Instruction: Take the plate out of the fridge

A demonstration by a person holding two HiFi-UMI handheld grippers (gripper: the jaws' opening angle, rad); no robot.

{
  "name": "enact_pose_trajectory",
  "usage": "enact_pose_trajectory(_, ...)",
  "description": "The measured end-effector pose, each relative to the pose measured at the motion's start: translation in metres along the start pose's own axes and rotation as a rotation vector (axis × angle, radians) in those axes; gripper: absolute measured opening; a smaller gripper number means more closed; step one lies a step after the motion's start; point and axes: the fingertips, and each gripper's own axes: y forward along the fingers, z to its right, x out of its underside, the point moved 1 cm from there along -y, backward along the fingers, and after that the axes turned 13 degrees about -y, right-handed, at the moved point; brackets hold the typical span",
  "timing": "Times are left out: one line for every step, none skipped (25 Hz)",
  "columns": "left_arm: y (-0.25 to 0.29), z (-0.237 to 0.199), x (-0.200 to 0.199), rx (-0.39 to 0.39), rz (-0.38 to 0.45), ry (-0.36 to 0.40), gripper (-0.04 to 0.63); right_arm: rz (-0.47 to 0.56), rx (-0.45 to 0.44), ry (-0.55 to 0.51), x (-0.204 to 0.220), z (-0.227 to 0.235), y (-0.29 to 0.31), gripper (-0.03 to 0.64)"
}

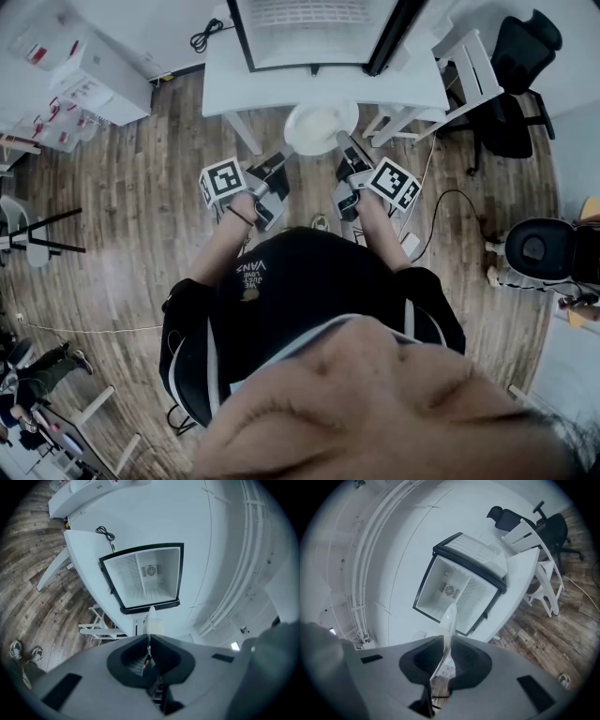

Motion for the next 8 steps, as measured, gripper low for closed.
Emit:
enact_pose_trajectory(-0.0004,-0.0012,-0.0004,-0.007,0.001,0.002,0.028,0.0,0.0,0.0,0.0002,0.0003,0.0001,0.054)
enact_pose_trajectory(-0.0005,-0.0021,-0.0005,-0.01,0.001,0.003,0.028,0.0,0.0,0.001,0.0004,0.0006,0.0001,0.054)
enact_pose_trajectory(-0.0003,-0.0024,-0.0004,-0.01,0.001,0.002,0.028,0.0,0.0,0.002,0.0006,0.001,0.0002,0.054)
enact_pose_trajectory(0.0002,-0.002,-0.0001,-0.006,-0.001,0.0,0.028,0.0,0.0,0.002,0.0006,0.0013,0.0003,0.054)
enact_pose_trajectory(0.0008,-0.0012,0.0002,-0.002,-0.003,-0.003,0.028,0.0,0.0,0.002,0.0004,0.0014,0.0005,0.054)
enact_pose_trajectory(0.0012,-0.0006,0.0003,0.0,-0.004,-0.004,0.029,0.0,-0.001,0.001,0.0001,0.0013,0.0007,0.054)
enact_pose_trajectory(0.0013,-0.0003,0.0002,0.0,-0.004,-0.004,0.028,0.0,-0.001,0.001,-0.0003,0.0011,0.0009,0.054)
enact_pose_trajectory(0.0013,-0.0001,-0.0001,-0.001,-0.004,-0.003,0.028,0.0,-0.002,0.0,-0.0006,0.0008,0.0012,0.054)
